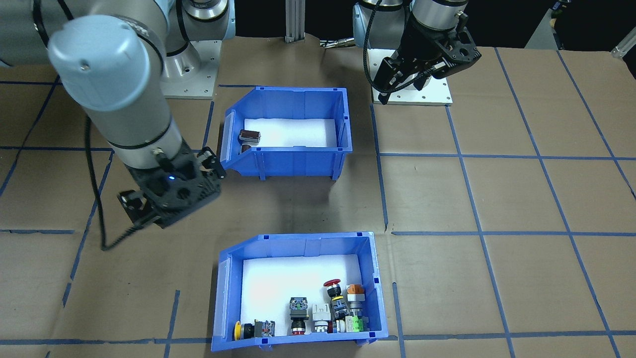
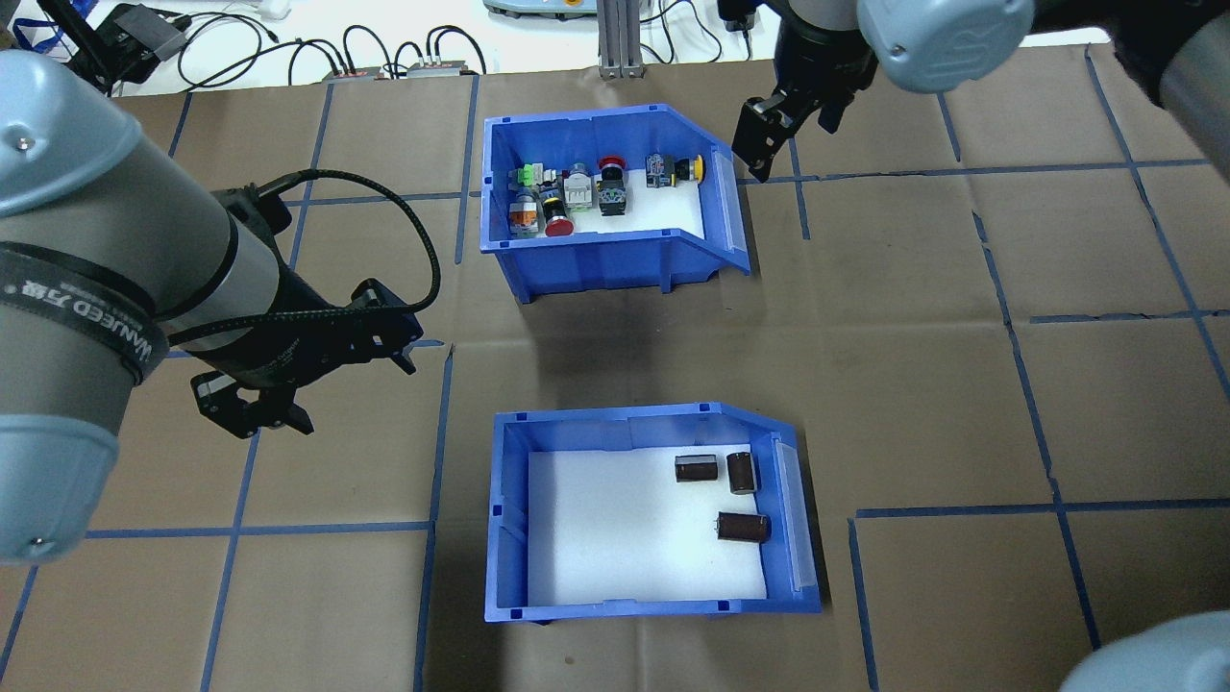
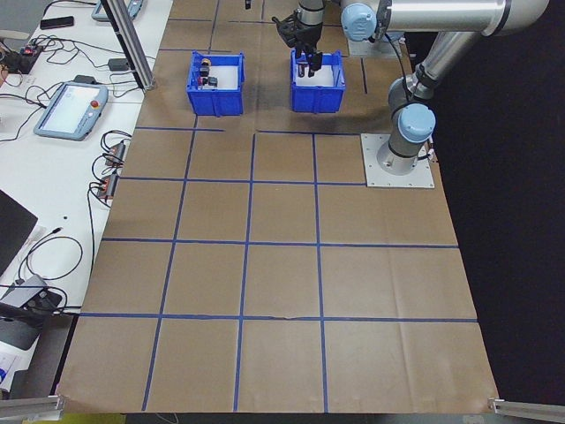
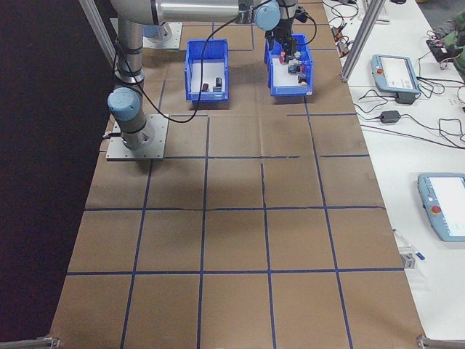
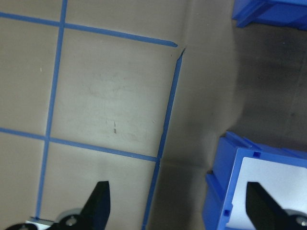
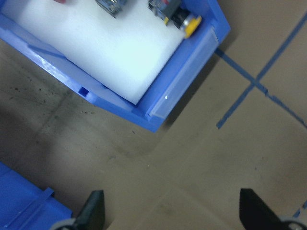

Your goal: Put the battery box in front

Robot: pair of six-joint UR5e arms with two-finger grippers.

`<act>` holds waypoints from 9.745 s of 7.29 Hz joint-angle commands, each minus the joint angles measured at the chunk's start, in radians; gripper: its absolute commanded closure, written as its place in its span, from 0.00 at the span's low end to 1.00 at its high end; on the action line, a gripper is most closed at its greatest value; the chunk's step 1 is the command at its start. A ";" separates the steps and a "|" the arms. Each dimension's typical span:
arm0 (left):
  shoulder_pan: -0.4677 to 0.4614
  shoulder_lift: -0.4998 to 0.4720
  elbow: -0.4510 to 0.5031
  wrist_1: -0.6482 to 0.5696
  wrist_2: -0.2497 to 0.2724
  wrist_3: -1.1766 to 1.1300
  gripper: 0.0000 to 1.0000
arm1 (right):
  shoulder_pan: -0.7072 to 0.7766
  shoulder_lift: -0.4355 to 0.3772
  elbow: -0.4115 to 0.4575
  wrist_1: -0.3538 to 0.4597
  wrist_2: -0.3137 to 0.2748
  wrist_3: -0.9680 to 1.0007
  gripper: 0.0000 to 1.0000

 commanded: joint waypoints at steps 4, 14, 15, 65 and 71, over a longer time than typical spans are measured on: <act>-0.233 0.108 -0.186 0.007 -0.011 -0.837 0.02 | 0.221 0.148 -0.124 -0.013 -0.009 -0.447 0.00; -0.531 -0.051 -0.382 0.477 -0.042 -1.403 0.01 | 0.307 0.343 -0.096 -0.213 -0.099 -0.592 0.19; -0.548 -0.088 -0.382 0.515 -0.042 -1.423 0.01 | 0.305 0.338 -0.096 -0.205 -0.102 -0.594 0.52; -0.007 -0.156 0.359 -0.225 0.085 0.789 0.00 | 0.395 -0.425 0.898 -0.508 -0.072 -0.428 0.95; 0.042 -0.085 0.267 -0.217 0.087 0.781 0.00 | 0.417 -0.432 0.892 -0.536 -0.098 -0.376 0.00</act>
